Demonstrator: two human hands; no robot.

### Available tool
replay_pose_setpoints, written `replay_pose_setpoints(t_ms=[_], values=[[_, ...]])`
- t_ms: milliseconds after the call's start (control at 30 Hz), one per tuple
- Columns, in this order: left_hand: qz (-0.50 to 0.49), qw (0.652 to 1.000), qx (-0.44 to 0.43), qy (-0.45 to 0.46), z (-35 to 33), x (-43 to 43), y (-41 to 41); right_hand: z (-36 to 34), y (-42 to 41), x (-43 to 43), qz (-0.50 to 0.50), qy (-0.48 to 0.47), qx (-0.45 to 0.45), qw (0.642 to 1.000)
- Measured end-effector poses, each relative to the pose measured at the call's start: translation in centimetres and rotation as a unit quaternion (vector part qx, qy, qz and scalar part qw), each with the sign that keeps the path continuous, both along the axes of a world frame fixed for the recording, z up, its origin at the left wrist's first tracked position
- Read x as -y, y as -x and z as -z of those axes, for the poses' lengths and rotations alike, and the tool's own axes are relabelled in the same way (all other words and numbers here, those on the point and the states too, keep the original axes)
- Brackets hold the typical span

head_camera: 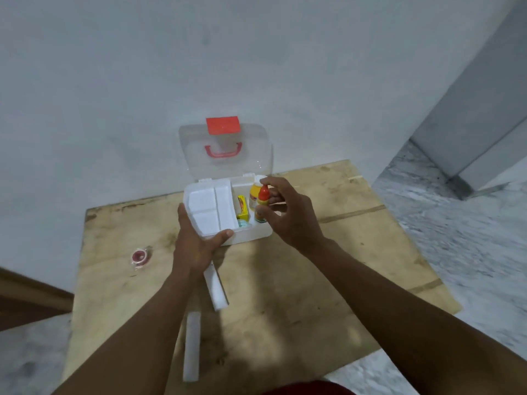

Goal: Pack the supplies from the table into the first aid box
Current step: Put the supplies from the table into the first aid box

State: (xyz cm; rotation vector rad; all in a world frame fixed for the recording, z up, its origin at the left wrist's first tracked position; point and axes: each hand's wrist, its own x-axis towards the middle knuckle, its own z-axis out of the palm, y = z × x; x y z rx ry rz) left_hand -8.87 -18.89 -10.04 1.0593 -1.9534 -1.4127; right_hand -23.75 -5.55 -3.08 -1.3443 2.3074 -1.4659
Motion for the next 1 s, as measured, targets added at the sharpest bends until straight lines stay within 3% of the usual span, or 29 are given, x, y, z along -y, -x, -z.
replay_pose_setpoints(t_ms=[233,433,1000], values=[[-0.013,0.999,0.030,-0.011,0.5,0.5,0.2,2.7,2.7,2.2,-0.067,-0.122,-0.031,0.990],[-0.026,0.998,0.058,-0.004,0.6,0.6,0.3,3.9,2.6,3.9,-0.039,-0.194,-0.127,0.972],[-0.032,0.998,0.061,-0.009,1.0,0.7,0.4,4.6,1.7,5.7,0.031,-0.315,-0.147,0.937]])
